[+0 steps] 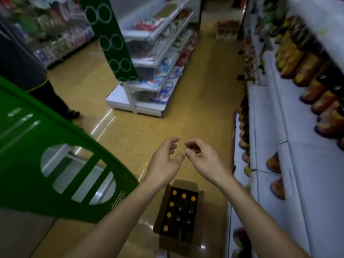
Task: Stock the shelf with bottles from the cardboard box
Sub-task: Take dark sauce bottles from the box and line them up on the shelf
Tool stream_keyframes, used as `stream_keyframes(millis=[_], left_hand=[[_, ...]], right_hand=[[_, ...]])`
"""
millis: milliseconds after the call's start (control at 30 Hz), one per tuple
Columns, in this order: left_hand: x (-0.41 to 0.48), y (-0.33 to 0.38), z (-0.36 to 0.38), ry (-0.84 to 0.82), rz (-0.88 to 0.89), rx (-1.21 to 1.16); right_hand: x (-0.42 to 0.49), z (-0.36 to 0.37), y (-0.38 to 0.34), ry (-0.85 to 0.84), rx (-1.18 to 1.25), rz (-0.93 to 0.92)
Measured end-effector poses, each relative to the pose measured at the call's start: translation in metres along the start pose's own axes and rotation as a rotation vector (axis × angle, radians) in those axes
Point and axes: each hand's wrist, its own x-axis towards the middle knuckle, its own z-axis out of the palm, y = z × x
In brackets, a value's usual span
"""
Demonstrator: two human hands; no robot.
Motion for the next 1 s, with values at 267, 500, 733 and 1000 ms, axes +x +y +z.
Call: stream_keyframes(millis=[267, 500, 733, 1000], left_hand=[[-0.012, -0.097, 0.023, -0.006, -0.227, 0.047], [-0.013, -0.194, 0.06, -0.061, -0.353, 0.021], [-0.025, -0.309, 0.102, -0.168, -0.475, -0.008], [-0.037, -0.433, 0.158, -0.308, -0.55, 0.021]], right_hand=[[-0.004, 0.079, 0.062, -0.19, 0.0, 0.125], [-0.019, 0.143, 0.129, -0.274, -0.005, 0.284], [-0.037, 0.218, 0.215, -0.354, -0.058, 0.434], [-0.057, 0.307, 0.319, -0.38, -0.09, 0.592]])
